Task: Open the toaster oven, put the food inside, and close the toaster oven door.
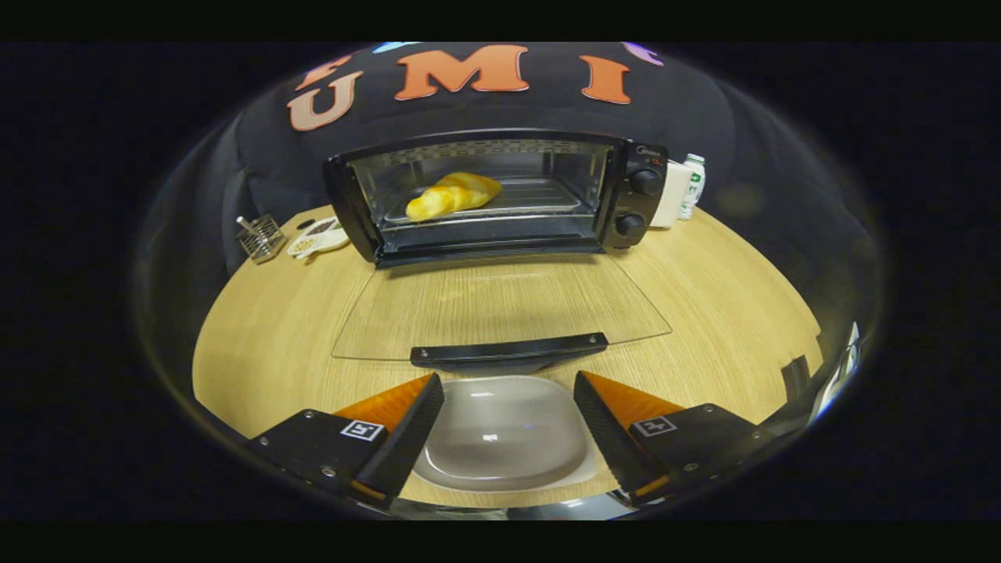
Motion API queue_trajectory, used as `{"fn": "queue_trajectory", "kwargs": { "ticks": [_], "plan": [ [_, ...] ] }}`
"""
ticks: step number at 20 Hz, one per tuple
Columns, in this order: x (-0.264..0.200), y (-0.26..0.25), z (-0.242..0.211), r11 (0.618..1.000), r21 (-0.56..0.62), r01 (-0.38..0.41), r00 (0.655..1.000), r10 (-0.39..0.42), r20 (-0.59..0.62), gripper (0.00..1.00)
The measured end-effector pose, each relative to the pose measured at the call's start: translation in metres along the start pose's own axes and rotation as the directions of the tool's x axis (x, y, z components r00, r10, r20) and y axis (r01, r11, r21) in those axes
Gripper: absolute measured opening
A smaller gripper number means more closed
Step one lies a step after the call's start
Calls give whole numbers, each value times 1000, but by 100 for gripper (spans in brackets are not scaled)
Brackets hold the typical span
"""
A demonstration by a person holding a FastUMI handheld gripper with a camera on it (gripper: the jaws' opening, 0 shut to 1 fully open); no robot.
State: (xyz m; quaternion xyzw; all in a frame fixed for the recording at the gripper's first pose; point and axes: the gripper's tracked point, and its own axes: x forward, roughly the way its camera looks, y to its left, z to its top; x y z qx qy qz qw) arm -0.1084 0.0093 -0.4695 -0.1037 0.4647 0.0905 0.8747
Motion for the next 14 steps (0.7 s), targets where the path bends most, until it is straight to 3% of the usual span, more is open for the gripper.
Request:
{"fn": "queue_trajectory", "kwargs": {
  "ticks": [14],
  "plan": [
    [13, 4, 14, 1000, -11, -21, 1000, 21, 2, 100]
  ]
}}
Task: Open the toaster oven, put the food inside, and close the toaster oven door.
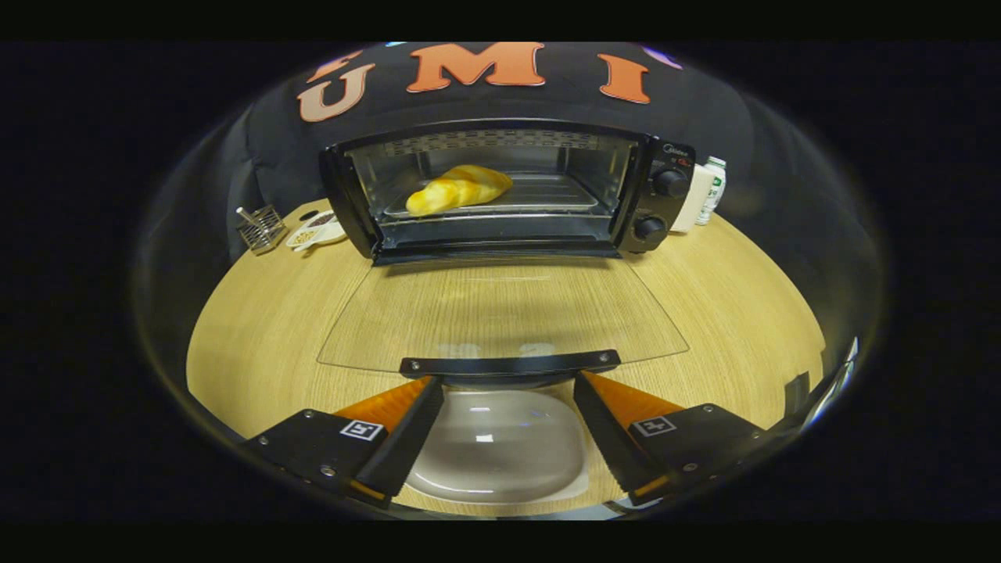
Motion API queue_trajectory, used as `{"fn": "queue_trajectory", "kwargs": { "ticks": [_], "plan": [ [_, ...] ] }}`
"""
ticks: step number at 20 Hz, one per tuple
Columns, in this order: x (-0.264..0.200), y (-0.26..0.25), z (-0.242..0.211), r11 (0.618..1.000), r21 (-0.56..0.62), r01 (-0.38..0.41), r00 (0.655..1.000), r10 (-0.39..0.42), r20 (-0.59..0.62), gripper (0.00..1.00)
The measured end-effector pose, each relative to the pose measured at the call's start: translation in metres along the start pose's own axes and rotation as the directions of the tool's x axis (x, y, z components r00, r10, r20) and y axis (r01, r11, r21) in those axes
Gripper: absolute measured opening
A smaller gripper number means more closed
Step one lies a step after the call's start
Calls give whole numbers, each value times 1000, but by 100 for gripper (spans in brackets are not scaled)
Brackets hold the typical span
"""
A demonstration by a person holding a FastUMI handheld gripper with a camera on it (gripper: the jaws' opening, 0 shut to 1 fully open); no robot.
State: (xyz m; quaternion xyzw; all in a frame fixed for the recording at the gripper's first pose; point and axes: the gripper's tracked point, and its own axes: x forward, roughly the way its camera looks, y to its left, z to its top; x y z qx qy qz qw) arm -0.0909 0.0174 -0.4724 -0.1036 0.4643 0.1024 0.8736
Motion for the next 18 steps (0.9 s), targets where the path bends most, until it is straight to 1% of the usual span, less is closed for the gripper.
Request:
{"fn": "queue_trajectory", "kwargs": {
  "ticks": [6, 12, 18],
  "plan": [
    [-16, -1, 19, 1000, 15, -14, 999, 14, 37, 99],
    [-38, 0, 60, 999, 25, -23, 993, 20, 120, 100],
    [-48, 1, 104, 998, 53, -30, 980, 19, 196, 100]
  ]
}}
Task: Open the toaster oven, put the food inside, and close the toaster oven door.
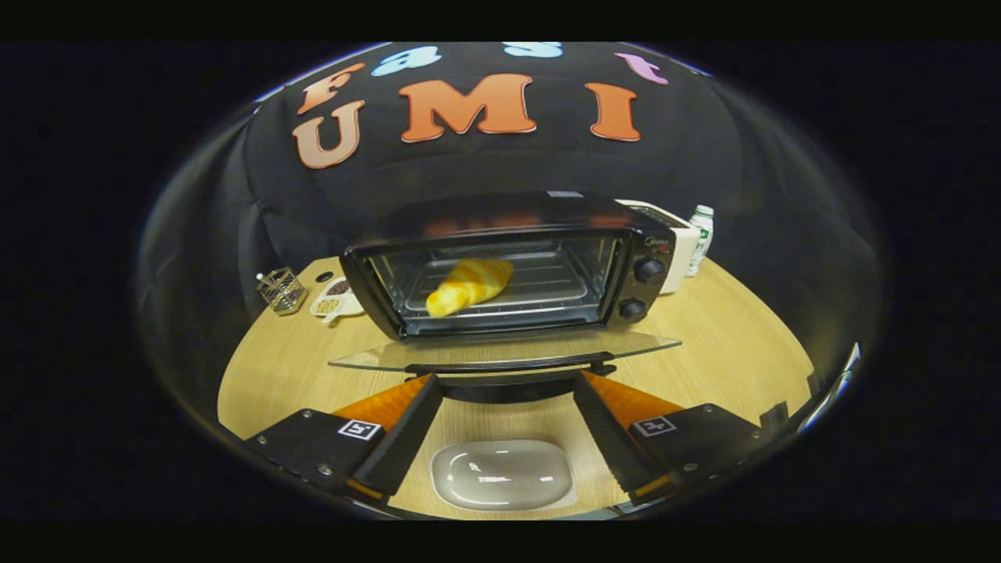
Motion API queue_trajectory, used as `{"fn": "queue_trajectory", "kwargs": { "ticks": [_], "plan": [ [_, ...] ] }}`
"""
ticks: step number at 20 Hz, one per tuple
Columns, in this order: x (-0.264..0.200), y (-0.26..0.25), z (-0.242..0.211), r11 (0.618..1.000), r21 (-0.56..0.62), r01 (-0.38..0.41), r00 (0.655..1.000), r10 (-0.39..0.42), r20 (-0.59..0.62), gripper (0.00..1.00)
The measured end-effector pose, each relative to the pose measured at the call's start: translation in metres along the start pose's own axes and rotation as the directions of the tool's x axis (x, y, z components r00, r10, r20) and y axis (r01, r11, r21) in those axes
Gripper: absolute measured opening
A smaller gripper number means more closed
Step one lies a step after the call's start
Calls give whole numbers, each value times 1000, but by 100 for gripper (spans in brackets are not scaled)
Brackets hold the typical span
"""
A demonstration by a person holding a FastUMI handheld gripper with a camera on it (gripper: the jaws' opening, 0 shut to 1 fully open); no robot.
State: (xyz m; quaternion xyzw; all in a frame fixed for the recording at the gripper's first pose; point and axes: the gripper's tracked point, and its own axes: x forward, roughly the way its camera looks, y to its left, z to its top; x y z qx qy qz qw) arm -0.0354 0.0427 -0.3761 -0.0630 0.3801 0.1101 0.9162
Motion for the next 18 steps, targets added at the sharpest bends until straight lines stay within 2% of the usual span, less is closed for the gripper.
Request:
{"fn": "queue_trajectory", "kwargs": {
  "ticks": [11, 14, 18],
  "plan": [
    [21, 4, 64, 996, 84, -34, 995, 26, 99, 100],
    [37, -2, 73, 996, 93, -3, 996, -5, 87, 100],
    [33, 0, 85, 993, 116, -7, 994, -5, 109, 100]
  ]
}}
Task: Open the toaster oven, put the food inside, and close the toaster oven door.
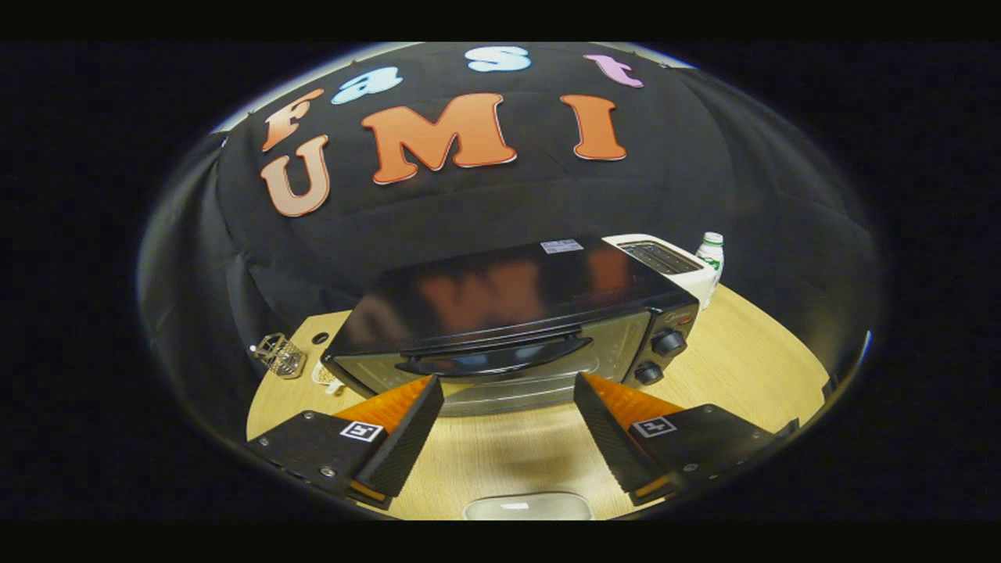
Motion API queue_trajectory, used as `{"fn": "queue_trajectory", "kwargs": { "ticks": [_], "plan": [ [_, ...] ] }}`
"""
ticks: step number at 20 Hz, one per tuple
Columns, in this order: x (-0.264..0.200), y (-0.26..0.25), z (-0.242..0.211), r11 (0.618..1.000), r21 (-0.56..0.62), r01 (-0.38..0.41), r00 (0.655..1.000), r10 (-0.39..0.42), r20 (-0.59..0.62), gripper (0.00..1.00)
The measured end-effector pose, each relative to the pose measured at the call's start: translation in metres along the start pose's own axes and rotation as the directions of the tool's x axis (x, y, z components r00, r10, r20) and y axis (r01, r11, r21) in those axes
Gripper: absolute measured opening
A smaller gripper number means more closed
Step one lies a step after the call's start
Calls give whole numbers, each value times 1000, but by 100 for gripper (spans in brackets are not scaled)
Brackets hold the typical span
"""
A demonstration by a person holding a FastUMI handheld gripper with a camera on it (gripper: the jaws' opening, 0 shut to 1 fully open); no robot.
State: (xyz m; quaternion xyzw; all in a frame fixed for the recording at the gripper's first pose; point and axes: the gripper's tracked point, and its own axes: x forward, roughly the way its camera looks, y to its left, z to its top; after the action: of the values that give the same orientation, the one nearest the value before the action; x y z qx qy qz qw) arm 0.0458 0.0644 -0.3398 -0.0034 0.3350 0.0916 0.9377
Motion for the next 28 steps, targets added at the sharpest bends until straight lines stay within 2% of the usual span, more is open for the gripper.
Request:
{"fn": "queue_trajectory", "kwargs": {
  "ticks": [9, 20, 28],
  "plan": [
    [-37, -10, 36, 999, 12, 38, 994, -39, 98, 99],
    [-98, 9, 69, 998, 2, 56, 973, -55, 223, 99],
    [-147, 19, 122, 999, -23, 47, 954, -38, 296, 99]
  ]
}}
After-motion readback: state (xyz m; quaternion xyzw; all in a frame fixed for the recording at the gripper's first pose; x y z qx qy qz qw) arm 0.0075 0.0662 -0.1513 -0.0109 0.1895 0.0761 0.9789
